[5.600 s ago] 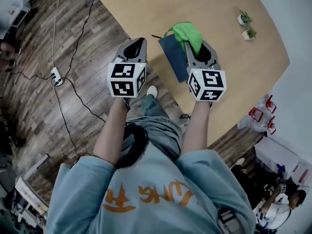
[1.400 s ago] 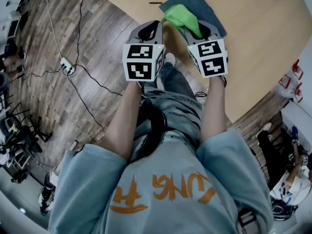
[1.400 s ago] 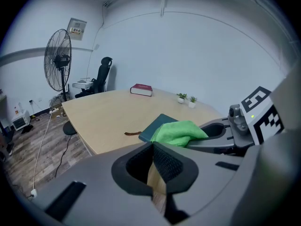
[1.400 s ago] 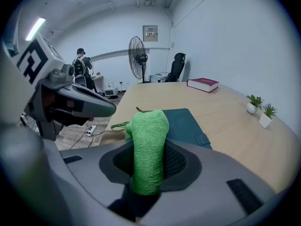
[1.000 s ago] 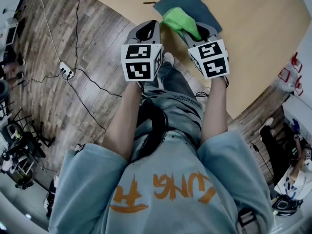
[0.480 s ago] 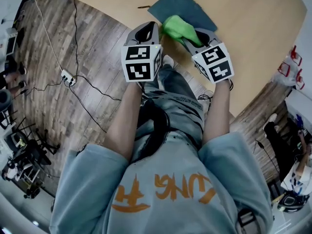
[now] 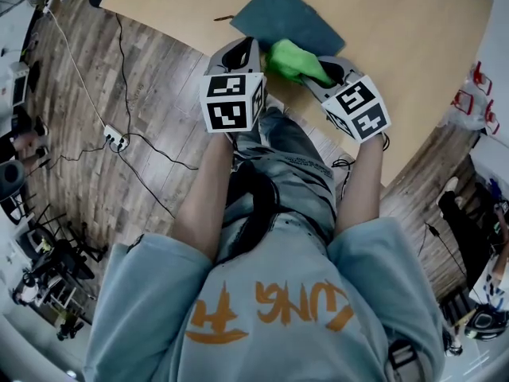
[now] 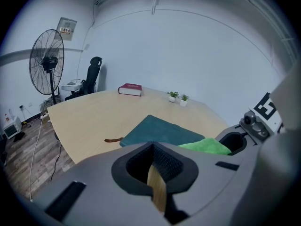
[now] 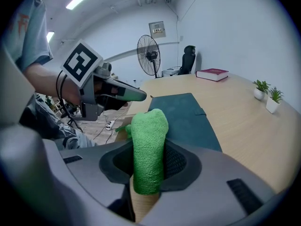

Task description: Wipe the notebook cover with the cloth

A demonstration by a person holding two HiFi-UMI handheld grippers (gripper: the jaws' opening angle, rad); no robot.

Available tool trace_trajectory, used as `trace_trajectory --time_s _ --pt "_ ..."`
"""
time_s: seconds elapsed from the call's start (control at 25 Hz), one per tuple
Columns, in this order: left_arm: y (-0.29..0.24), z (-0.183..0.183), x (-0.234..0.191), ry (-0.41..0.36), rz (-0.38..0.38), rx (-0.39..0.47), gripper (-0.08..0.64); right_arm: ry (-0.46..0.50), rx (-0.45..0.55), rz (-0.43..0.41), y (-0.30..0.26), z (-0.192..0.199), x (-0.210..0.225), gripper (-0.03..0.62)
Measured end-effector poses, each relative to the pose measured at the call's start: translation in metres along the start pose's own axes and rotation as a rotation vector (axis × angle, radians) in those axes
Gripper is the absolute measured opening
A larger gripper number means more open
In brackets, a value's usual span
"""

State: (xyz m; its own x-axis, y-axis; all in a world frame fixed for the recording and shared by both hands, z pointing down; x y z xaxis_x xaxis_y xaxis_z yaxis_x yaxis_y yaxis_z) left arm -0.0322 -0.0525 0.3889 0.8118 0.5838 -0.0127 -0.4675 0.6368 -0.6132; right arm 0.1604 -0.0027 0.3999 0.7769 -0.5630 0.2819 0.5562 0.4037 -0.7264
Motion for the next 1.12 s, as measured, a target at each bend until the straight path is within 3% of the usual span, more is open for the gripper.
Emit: trace_trajectory --time_s 0.28,0.52,0.72,0.96,1.12 --pt "-0.001 -0.017 0.001 -0.005 -0.011 0.035 0.020 0.077 -0.089 -0.014 0.008 -0.010 0.002 0.109" --pt "0.009 -0.029 -0.013 0.001 -0.059 0.065 0.019 0.077 0.123 0.025 0.020 -0.051 0.008 0.109" --pt "0.020 -0.028 -0.040 0.033 -0.120 0.070 0.018 0.118 0.228 0.093 0.008 -0.090 0.006 0.109" --pt "0.030 -0.026 -0.066 0.063 -0.183 0.070 0.018 0.145 0.271 0.093 -0.019 -0.126 -0.002 0.109" --pt "0.030 -0.022 -0.080 0.086 -0.184 0.069 0.020 0.157 0.259 0.145 -0.041 -0.142 -0.001 0.109"
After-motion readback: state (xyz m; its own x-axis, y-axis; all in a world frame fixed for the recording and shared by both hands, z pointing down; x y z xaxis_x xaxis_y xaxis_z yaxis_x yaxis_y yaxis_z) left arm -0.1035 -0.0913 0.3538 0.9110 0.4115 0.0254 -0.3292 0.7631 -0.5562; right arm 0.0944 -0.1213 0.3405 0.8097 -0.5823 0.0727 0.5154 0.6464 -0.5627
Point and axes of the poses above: the fingertips, and each gripper's own axes: y backward along the fingers, x to its right, z out of its underside, the point moved 10 cm from there along y, backward along the fingers, and after that the axes turned 12 degrees about -y, right-handed, at the moved point
